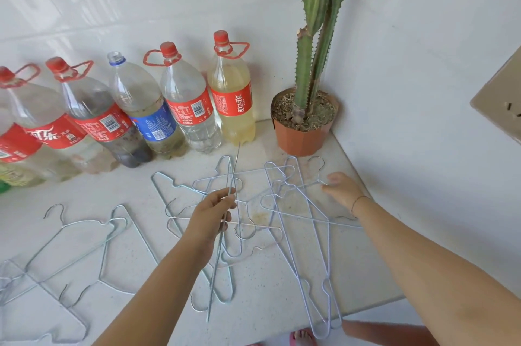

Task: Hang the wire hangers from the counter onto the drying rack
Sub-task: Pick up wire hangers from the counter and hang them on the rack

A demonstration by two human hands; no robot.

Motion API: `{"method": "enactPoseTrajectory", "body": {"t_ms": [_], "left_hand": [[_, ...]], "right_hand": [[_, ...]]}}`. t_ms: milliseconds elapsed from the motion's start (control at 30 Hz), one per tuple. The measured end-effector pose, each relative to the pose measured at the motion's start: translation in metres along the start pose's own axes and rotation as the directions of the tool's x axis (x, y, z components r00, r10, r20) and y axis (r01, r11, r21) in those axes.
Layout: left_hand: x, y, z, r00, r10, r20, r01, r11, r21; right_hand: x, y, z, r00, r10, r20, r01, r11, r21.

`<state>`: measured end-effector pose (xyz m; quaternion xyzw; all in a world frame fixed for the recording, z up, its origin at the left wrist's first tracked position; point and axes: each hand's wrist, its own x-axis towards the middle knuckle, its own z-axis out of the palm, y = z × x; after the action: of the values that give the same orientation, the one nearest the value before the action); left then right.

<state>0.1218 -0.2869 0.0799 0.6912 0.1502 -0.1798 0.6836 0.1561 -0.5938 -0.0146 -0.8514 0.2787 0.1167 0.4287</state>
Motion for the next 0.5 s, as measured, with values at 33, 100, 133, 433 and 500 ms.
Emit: {"method": "enactPoseTrajectory", "body": {"t_ms": [33, 100, 133, 433, 500], "left_hand": [[0.001, -0.001, 0.002, 1.000, -0.005, -0.009, 0.005, 1.000, -0.010], [0.002, -0.003, 0.006, 0.999, -0.021, -0.024, 0.020, 0.999, -0.043], [0.002, -0.004, 0.008, 0.999, -0.026, -0.030, 0.024, 0.998, -0.064], [-0.010, -0.012, 0.025, 0.997, -0.044, -0.058, 0.035, 0.987, -0.158], [-0.014, -0.016, 0.028, 0.997, -0.052, -0.060, 0.040, 0.982, -0.184]], "right_hand": [[0.001, -0.002, -0.001, 1.000, -0.010, 0.008, 0.010, 1.000, -0.003], [0.002, -0.002, -0.002, 0.999, -0.027, 0.020, 0.027, 1.000, -0.008], [0.002, -0.001, -0.003, 0.999, -0.031, 0.034, 0.031, 0.999, -0.007], [0.003, 0.002, -0.005, 0.974, -0.046, 0.221, 0.011, 0.988, 0.156], [0.002, 0.003, -0.005, 0.959, -0.054, 0.279, 0.012, 0.989, 0.150]]}}
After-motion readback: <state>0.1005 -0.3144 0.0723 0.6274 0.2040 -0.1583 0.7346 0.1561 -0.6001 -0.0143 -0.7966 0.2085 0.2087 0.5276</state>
